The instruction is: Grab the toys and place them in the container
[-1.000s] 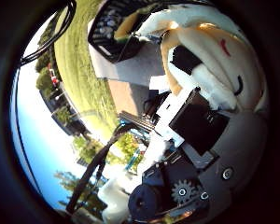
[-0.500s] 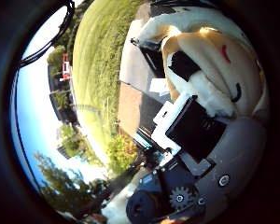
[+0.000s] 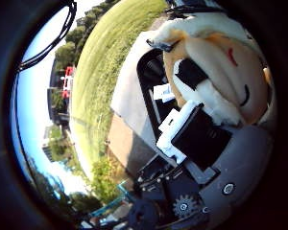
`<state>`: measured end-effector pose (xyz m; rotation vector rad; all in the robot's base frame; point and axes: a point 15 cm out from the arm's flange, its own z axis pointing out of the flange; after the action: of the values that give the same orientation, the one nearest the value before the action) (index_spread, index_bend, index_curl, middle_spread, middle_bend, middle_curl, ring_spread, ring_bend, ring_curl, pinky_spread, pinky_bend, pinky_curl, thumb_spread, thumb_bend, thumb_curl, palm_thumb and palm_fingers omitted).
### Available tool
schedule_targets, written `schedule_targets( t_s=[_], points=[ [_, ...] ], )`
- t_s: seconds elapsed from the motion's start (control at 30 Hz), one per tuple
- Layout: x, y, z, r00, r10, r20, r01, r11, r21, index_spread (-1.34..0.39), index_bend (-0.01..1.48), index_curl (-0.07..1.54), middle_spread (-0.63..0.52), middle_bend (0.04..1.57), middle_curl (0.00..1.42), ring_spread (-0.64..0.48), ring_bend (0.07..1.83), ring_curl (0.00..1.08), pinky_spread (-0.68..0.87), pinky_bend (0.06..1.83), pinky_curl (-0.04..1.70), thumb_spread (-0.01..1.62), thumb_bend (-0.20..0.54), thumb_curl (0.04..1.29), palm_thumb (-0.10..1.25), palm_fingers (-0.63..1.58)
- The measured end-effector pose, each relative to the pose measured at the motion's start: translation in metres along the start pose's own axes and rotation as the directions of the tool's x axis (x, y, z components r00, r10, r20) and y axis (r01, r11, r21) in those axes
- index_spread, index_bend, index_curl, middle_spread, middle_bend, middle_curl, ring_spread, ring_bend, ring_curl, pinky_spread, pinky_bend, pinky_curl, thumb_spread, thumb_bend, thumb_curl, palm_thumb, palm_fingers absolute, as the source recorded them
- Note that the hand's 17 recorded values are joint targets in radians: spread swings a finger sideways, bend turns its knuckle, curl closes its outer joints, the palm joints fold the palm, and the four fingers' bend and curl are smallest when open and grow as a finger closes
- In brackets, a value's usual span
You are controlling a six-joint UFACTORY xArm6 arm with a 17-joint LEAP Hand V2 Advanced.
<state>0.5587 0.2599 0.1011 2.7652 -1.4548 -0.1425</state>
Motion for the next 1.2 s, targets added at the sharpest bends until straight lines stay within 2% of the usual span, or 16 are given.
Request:
schedule_targets(
  t_s=[0.07,0.1,0.13,0.17,0.3,0.37,0.47,0.73,0.9,1.07,1.2],
  points=[
    [0.0,0.002,0.008,1.0,-0.001,0.001,0.001,1.0,-0.015,-0.46,0.97,0.06,-0.12,0.6,0.87,0.14,1.12,0.63,0.35,1.24,0.71,1.13,-0.041,0.57,0.81,0.13],
    [0.001,0.003,0.01,1.0,-0.003,0.002,0.003,1.0,-0.021,-0.44,0.94,0.06,-0.11,0.53,0.83,0.17,1.08,0.6,0.37,1.21,0.69,1.13,-0.044,0.57,0.8,0.03],
    [0.001,0.004,0.011,1.0,-0.009,0.002,0.009,1.0,-0.024,-0.42,0.88,0.06,-0.08,0.43,0.77,0.2,0.98,0.55,0.39,1.19,0.67,1.12,-0.046,0.56,0.78,-0.13],
    [0.0,0.004,0.011,1.0,-0.011,0.002,0.011,1.0,-0.026,-0.41,0.81,0.06,-0.05,0.36,0.71,0.23,0.9,0.51,0.41,1.17,0.63,1.11,-0.043,0.55,0.77,-0.16],
    [0.006,0.005,0.009,1.0,-0.022,-0.018,0.021,0.999,-0.028,-0.41,0.59,0.06,0.04,0.21,0.58,0.29,0.74,0.4,0.46,1.09,0.55,1.1,-0.036,0.52,0.75,-0.13],
    [0.011,0.005,0.002,1.0,-0.018,-0.025,0.018,1.0,-0.019,-0.41,0.53,0.07,0.06,0.18,0.54,0.3,0.7,0.38,0.48,1.06,0.53,1.09,-0.034,0.52,0.75,-0.1],
    [0.019,0.007,-0.002,1.0,-0.008,-0.025,0.008,1.0,-0.016,-0.42,0.44,0.09,0.1,0.15,0.48,0.31,0.64,0.35,0.5,1.02,0.49,1.09,-0.034,0.5,0.74,-0.06],
    [0.039,0.038,-0.05,0.999,0.033,-0.012,-0.034,0.998,-0.058,-0.41,0.35,0.15,0.12,0.16,0.4,0.32,0.57,0.32,0.52,0.92,0.42,1.09,-0.028,0.48,0.74,-0.02],
    [0.057,0.067,-0.098,0.999,0.054,-0.002,-0.054,0.996,-0.075,-0.41,0.31,0.2,0.12,0.16,0.36,0.32,0.53,0.3,0.51,0.84,0.37,1.1,-0.029,0.47,0.74,-0.02],
    [0.093,0.099,-0.153,0.997,0.081,-0.005,-0.081,0.996,-0.035,-0.41,0.27,0.22,0.12,0.15,0.33,0.32,0.5,0.3,0.51,0.8,0.34,1.1,-0.028,0.46,0.74,-0.01],
    [0.124,0.139,-0.171,0.994,0.11,0.016,-0.109,0.992,-0.065,-0.41,0.25,0.24,0.12,0.16,0.32,0.32,0.48,0.3,0.5,0.76,0.32,1.11,-0.026,0.46,0.74,0.0]
  ],
)
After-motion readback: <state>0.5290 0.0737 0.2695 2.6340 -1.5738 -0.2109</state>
